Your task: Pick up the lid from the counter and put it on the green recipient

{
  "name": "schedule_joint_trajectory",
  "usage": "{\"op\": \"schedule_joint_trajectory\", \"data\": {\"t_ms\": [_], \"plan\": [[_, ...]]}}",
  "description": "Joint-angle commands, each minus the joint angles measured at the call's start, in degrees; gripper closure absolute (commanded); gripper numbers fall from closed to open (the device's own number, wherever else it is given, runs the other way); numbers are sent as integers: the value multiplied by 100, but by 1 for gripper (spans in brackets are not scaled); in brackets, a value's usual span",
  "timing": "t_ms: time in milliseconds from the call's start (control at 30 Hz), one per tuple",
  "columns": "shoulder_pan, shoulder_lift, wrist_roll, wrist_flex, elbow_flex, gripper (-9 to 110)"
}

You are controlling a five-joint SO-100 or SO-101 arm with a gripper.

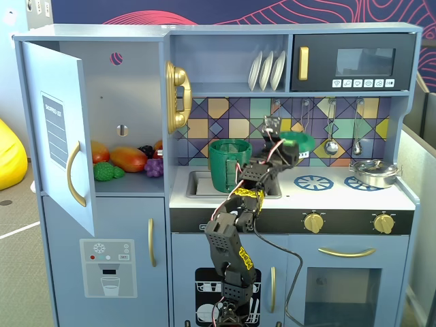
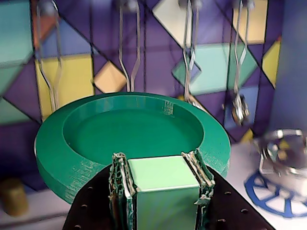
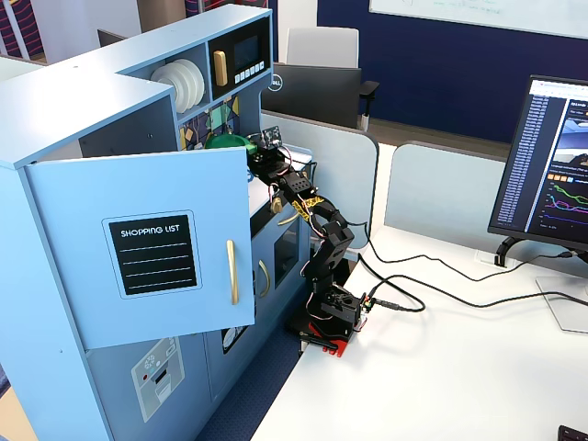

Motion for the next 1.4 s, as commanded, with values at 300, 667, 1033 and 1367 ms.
{"op": "schedule_joint_trajectory", "data": {"t_ms": [300, 667, 1033, 1367], "plan": [[-1608, 448, -211, 1661, -1978, 102], [-2250, 466, -527, 2118, -1890, 102], [-2171, -26, -633, 1652, -1661, 102], [-2153, -97, -598, 1644, -1468, 102]]}}
